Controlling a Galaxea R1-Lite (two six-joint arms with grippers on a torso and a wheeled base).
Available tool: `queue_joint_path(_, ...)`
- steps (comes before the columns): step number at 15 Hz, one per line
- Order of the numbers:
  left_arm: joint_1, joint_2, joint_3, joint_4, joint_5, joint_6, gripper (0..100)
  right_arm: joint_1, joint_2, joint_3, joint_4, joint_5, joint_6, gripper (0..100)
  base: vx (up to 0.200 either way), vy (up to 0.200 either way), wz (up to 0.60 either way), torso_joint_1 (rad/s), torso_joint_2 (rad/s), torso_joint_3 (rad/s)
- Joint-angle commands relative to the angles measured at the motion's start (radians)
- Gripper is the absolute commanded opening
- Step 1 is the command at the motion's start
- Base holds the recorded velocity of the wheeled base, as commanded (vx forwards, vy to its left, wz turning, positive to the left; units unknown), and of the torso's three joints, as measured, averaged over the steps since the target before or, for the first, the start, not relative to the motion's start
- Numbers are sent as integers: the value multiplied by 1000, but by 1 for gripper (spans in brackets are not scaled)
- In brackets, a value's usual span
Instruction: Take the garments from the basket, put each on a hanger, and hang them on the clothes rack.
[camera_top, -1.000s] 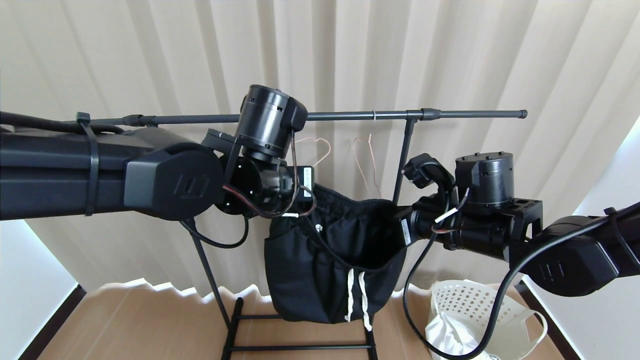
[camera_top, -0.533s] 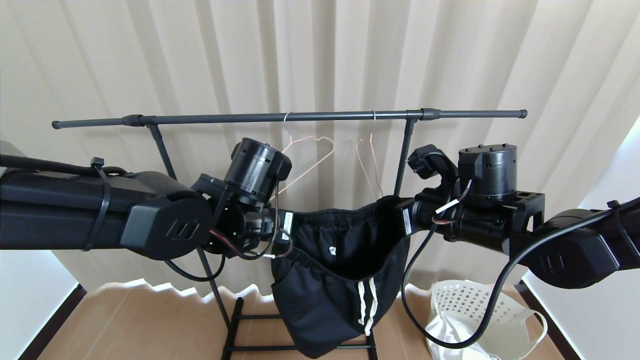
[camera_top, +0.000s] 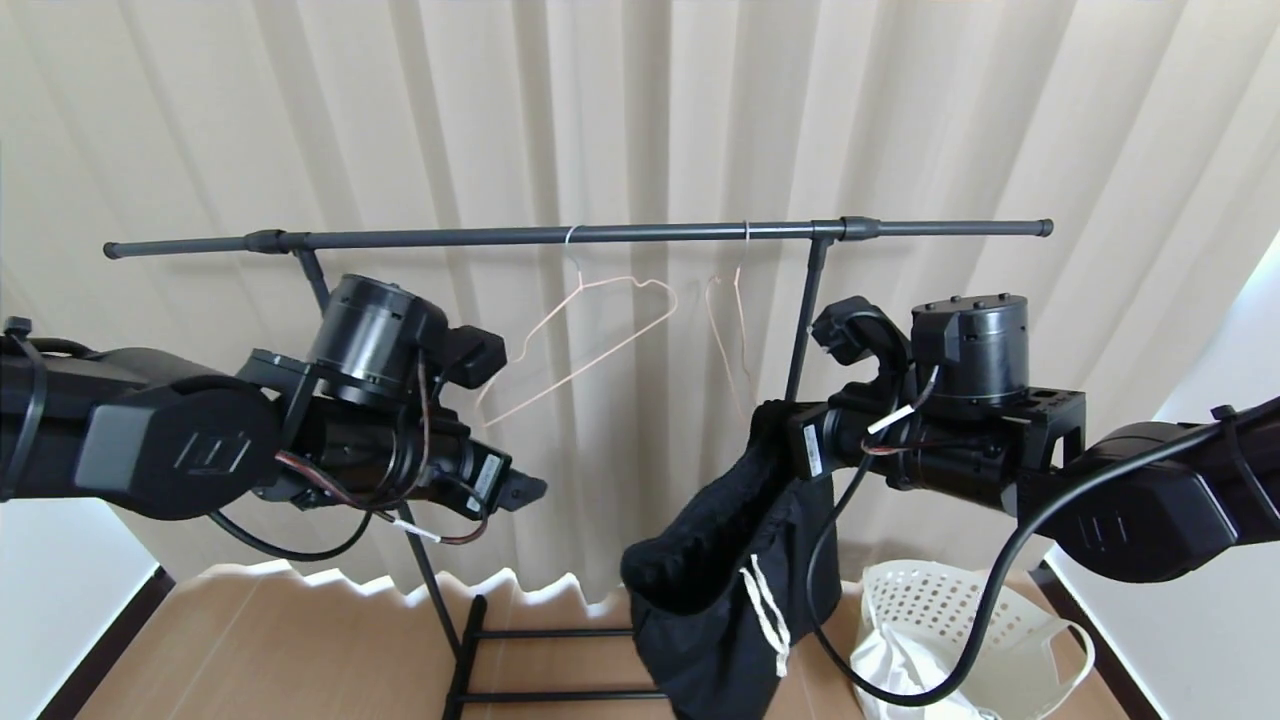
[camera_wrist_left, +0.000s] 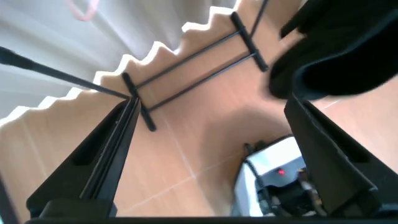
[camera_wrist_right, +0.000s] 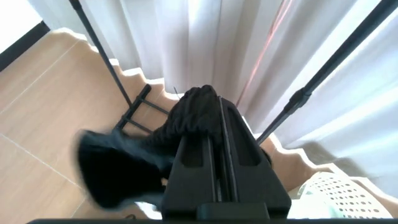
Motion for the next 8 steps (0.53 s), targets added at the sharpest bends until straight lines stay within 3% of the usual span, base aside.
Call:
queue_joint_path(1,86,12,-25,-18,-42,65,100,0,-4,11,-1,-1,-4,0,0,0,0,0,0,0)
queue_joint_path(8,115,305,-344,-150,-22,56,100,8,-96,139,-12,4,-139,0,0,0,0,0,0,0)
